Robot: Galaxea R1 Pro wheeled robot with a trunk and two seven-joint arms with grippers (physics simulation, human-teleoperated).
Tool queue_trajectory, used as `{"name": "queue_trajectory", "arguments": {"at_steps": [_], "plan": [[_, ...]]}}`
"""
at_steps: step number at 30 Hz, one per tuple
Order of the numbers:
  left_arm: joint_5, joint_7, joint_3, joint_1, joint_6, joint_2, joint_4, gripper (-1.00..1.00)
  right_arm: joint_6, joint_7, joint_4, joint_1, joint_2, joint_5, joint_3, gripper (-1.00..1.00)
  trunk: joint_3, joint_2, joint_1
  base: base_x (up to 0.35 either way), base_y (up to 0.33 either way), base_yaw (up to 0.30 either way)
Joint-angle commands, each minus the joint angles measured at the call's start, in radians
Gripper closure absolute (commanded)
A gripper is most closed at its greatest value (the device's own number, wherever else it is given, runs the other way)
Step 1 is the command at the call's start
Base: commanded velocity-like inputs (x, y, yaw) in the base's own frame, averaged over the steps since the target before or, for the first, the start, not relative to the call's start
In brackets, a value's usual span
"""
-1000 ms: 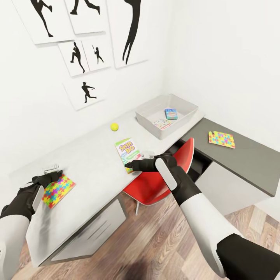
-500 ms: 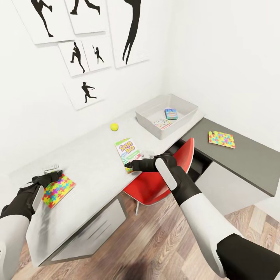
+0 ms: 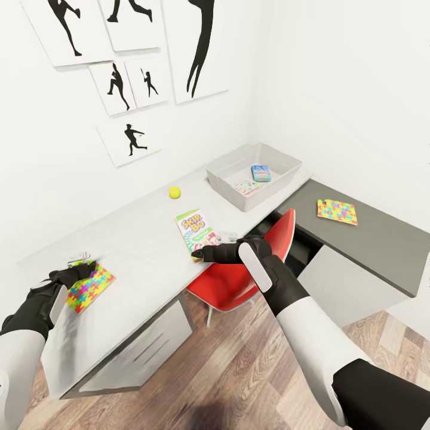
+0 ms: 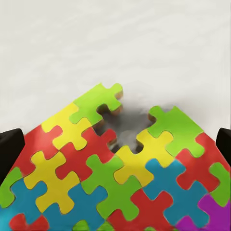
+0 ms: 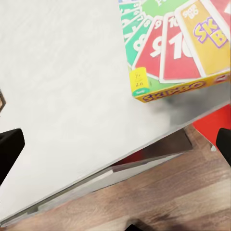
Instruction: Put all the toys in the child's room - the three board games (two on the bed and one on the table), the two jigsaw puzzles on the table, and the tennis ball on the table - inside the toy box on the table in the child's room.
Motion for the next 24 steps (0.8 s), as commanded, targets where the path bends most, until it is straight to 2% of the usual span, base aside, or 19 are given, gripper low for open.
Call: {"name": "queue_trajectory", "arguments": {"at_steps": [1, 24], "plan": [[0.0, -0.007, 0.005, 0.0, 0.007, -0.001, -0.002, -1.0, 0.004, -0.002, 0.0, -0.001, 0.0, -0.002, 0.001, -1.0, -0.001, -0.002, 0.0, -0.136, -0.001, 0.0], [0.001, -0.007, 0.006, -0.001, -0.001, -0.001, -0.004, -1.0, 0.004, -0.002, -0.002, -0.001, 0.0, -0.002, 0.001, -1.0, -0.001, -0.002, 0.0, -0.024, 0.0, 0.0]]}}
